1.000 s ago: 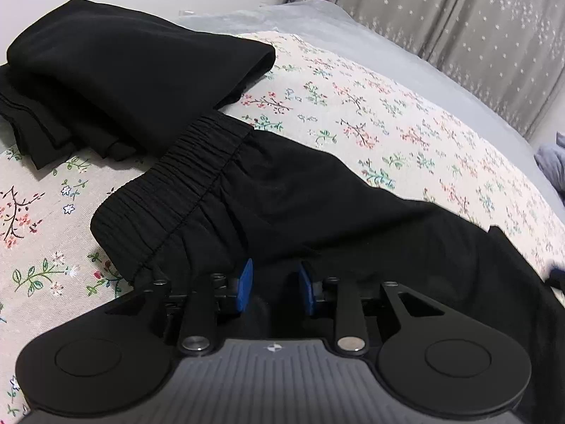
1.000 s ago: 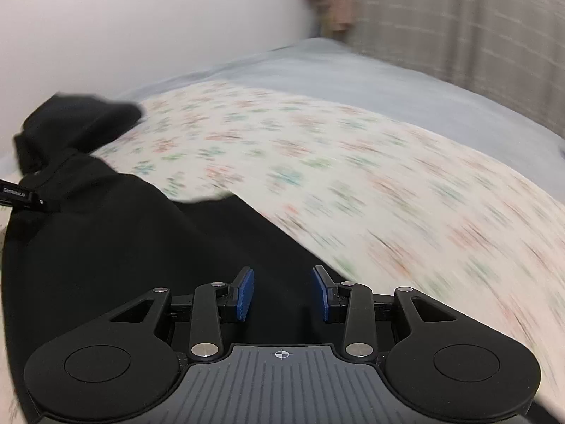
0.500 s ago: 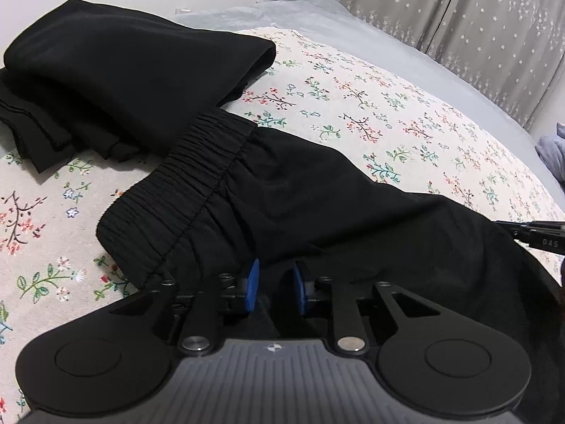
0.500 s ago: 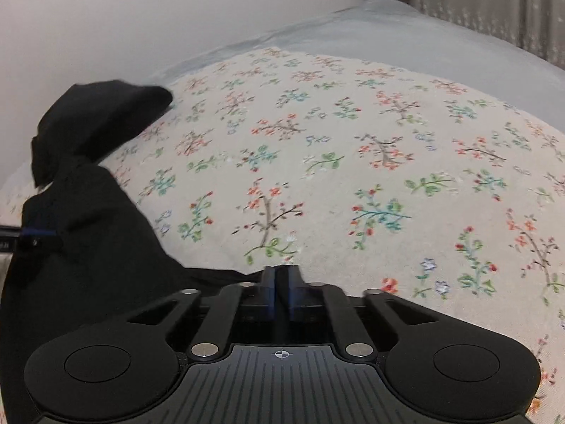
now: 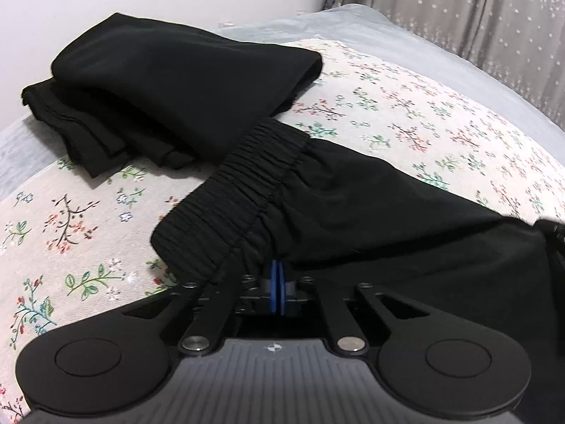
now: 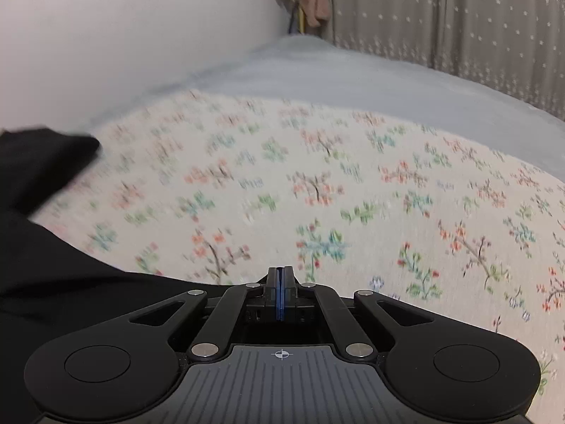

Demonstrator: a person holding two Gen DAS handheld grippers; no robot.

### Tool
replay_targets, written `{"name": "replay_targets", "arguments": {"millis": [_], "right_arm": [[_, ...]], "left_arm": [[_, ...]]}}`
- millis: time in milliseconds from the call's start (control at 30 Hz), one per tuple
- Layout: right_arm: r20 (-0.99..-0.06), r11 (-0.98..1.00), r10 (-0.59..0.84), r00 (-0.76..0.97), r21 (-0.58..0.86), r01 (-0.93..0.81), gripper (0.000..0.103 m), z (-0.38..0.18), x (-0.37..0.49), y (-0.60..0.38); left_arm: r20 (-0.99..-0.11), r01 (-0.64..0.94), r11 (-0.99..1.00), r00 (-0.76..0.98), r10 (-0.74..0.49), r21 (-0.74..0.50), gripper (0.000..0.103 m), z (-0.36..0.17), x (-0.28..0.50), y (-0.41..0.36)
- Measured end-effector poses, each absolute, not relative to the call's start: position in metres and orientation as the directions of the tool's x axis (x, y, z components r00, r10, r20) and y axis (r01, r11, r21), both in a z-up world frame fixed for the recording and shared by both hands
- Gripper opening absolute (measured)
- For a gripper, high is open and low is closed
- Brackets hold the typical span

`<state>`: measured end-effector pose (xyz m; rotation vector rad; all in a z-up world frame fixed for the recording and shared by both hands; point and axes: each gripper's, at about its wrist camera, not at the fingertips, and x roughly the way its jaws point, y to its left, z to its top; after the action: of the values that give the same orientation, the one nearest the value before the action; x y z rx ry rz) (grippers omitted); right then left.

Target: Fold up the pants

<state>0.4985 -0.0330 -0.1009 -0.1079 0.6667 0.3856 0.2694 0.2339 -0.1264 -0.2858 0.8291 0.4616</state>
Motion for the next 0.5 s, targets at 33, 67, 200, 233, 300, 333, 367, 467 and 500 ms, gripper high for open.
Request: {"name": "replay_targets", "arguments": {"millis": [33,67,200,233,300,333,367,467,500], "right_arm": [[-0.636,0.928,0.293,0.714,0.010,-0.373,0.000,-0.109,0.501,-0.029],[-0.639,0.931,0.278,0.718,-0.005,-0.365,0.000,-0.114,0.501,-0.025],[-0.632,0.943,0.244,0.735,-0.022,-0.332,0.000,-0.116,0.500,-0.018],[-0.631,0.944,0.236,0.738,-0.031,-0.329,0.000,-0.116,0.500,-0.017],[-0.627,0.951,0.205,0.751,-0.055,-0.305,0.000,-0.115,0.499,-0.014],[-0.623,0.952,0.195,0.758,-0.065,-0.299,0.002,-0.115,0.498,-0.014],[-0.615,0.953,0.191,0.765,-0.072,-0.295,0.008,-0.112,0.494,-0.015],[-0.553,0.962,0.210,0.806,-0.030,-0.271,0.026,-0.094,0.474,-0.027],[-0.531,0.960,0.243,0.811,0.013,-0.280,0.028,-0.086,0.464,-0.033]], "left_arm": [[-0.762,-0.507,0.859,0.585,0.278,-0.076,0.007,-0.126,0.268,0.236],[-0.762,-0.514,0.853,0.587,0.273,-0.090,0.007,-0.125,0.267,0.238],[-0.732,-0.525,0.836,0.630,0.259,-0.156,0.008,-0.117,0.258,0.243],[-0.708,-0.525,0.835,0.652,0.270,-0.165,0.012,-0.112,0.254,0.243],[-0.650,-0.515,0.844,0.693,0.311,-0.145,0.022,-0.100,0.246,0.239],[-0.622,-0.507,0.851,0.712,0.325,-0.135,0.027,-0.096,0.244,0.236],[-0.603,-0.489,0.862,0.730,0.321,-0.133,0.030,-0.093,0.244,0.234],[-0.599,-0.369,0.915,0.774,0.205,-0.164,0.039,-0.096,0.256,0.226],[-0.604,-0.336,0.925,0.779,0.168,-0.177,0.039,-0.098,0.260,0.221]]}}
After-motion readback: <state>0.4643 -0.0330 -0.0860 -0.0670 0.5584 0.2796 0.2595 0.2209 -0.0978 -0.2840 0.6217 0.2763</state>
